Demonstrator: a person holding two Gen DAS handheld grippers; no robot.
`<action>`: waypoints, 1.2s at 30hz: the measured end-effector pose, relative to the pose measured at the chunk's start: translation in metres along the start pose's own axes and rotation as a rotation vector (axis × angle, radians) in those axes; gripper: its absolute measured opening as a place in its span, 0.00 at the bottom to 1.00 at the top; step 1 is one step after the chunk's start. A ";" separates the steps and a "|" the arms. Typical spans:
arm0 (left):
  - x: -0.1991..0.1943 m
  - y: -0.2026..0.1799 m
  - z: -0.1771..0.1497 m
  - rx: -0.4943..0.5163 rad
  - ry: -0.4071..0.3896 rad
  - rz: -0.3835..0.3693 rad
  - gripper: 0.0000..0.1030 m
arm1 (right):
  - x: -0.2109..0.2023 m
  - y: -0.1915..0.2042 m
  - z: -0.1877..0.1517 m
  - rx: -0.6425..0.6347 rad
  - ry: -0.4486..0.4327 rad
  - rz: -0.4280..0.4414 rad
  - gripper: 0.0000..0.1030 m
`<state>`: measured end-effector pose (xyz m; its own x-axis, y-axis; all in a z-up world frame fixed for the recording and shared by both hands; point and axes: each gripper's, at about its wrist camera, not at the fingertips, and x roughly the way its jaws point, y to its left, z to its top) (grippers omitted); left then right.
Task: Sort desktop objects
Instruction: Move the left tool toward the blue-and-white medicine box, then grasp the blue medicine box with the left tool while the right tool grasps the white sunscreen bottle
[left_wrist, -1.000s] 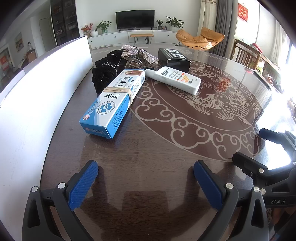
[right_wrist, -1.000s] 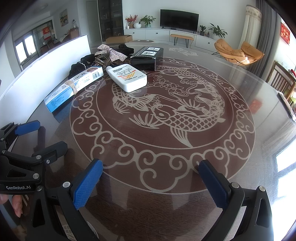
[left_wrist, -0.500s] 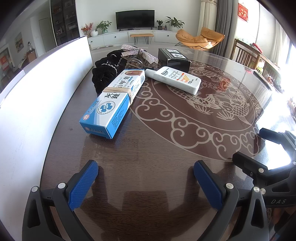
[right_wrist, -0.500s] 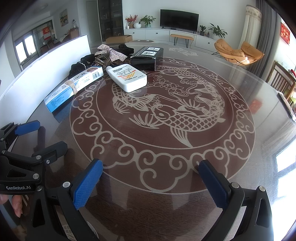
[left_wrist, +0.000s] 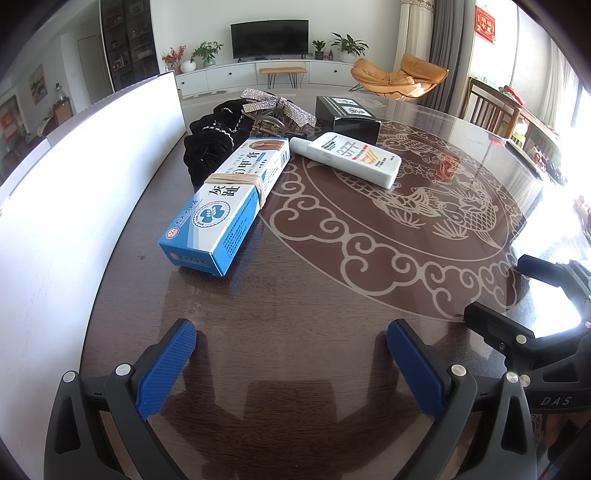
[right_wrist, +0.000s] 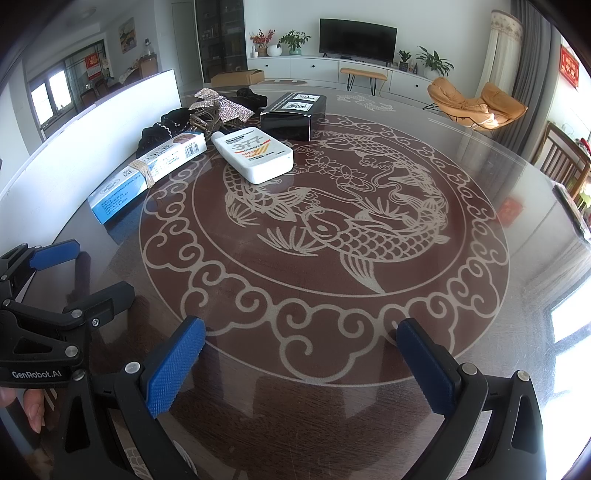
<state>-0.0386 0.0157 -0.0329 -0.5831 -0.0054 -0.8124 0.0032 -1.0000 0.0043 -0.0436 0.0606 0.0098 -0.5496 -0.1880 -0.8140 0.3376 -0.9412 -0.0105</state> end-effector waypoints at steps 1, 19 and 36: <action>0.000 0.000 0.000 0.000 0.000 0.000 1.00 | 0.000 0.000 0.000 0.000 0.000 0.000 1.00; -0.007 0.025 0.062 0.026 -0.032 0.043 1.00 | 0.000 0.000 0.000 0.000 0.000 -0.003 1.00; 0.065 0.034 0.095 -0.003 0.074 0.006 0.92 | 0.000 0.000 0.000 0.000 0.000 -0.003 1.00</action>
<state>-0.1538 -0.0184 -0.0304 -0.5214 -0.0115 -0.8532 0.0095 -0.9999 0.0076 -0.0436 0.0603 0.0097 -0.5504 -0.1849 -0.8142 0.3355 -0.9419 -0.0129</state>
